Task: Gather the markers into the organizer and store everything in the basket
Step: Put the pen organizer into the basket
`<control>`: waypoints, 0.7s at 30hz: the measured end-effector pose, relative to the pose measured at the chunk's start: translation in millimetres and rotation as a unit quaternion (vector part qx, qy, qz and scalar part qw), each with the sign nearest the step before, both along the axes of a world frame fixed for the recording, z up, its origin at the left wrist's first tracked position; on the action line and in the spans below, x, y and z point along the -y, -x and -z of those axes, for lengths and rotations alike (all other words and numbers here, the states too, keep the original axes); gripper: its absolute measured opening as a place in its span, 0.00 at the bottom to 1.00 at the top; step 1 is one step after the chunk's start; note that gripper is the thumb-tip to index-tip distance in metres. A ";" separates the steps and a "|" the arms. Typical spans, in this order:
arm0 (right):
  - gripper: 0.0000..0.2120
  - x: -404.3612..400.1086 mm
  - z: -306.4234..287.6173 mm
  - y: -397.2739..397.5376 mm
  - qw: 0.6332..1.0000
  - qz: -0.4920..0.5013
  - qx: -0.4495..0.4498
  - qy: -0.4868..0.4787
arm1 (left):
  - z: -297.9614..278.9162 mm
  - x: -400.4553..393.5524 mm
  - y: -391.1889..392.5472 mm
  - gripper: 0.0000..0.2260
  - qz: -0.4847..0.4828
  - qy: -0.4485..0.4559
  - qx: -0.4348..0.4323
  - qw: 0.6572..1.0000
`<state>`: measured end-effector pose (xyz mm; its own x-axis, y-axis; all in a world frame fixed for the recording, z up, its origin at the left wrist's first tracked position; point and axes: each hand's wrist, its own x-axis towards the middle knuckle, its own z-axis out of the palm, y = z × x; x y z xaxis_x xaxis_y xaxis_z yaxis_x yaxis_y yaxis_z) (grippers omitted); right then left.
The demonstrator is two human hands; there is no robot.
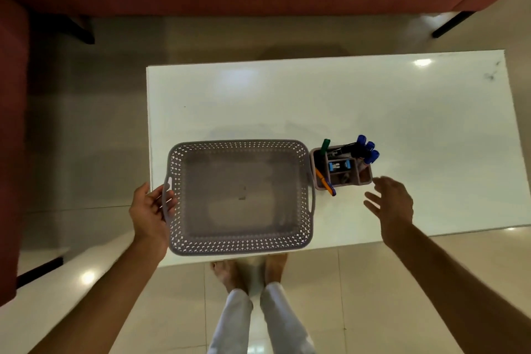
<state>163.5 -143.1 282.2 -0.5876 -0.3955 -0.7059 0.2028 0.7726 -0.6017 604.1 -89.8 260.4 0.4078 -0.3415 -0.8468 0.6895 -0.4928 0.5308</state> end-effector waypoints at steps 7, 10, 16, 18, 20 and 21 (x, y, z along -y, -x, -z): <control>0.08 39.7 9.8 14.1 0.972 -0.219 -0.022 -0.084 | 2.4 1.3 0.8 0.17 0.022 -0.009 -0.006 1.000; 0.04 45.4 10.6 8.2 0.963 -0.246 -0.062 -0.089 | 1.3 -0.2 0.2 0.17 0.016 -0.004 -0.015 1.000; 0.12 49.5 -17.0 13.0 0.973 -0.210 -0.092 -0.015 | -1.1 -1.6 9.5 0.19 -0.004 0.012 -0.050 0.999; 0.12 52.6 -33.4 17.4 0.978 -0.186 -0.088 0.015 | -3.3 1.4 17.9 0.18 -0.003 0.012 -0.062 0.998; 0.12 57.7 -52.2 22.0 0.979 -0.181 -0.090 0.036 | -4.9 6.9 26.6 0.18 -0.014 0.014 -0.078 0.997; 0.13 59.9 -62.1 23.6 0.978 -0.184 -0.091 0.045 | -5.6 10.0 31.6 0.18 -0.023 0.019 -0.088 0.996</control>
<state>139.9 -203.1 344.3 -0.5055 -0.6595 -0.5564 -0.1957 0.7157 -0.6705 572.5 -99.9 266.0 0.2693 -0.3601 -0.8932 0.7948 -0.4407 0.4173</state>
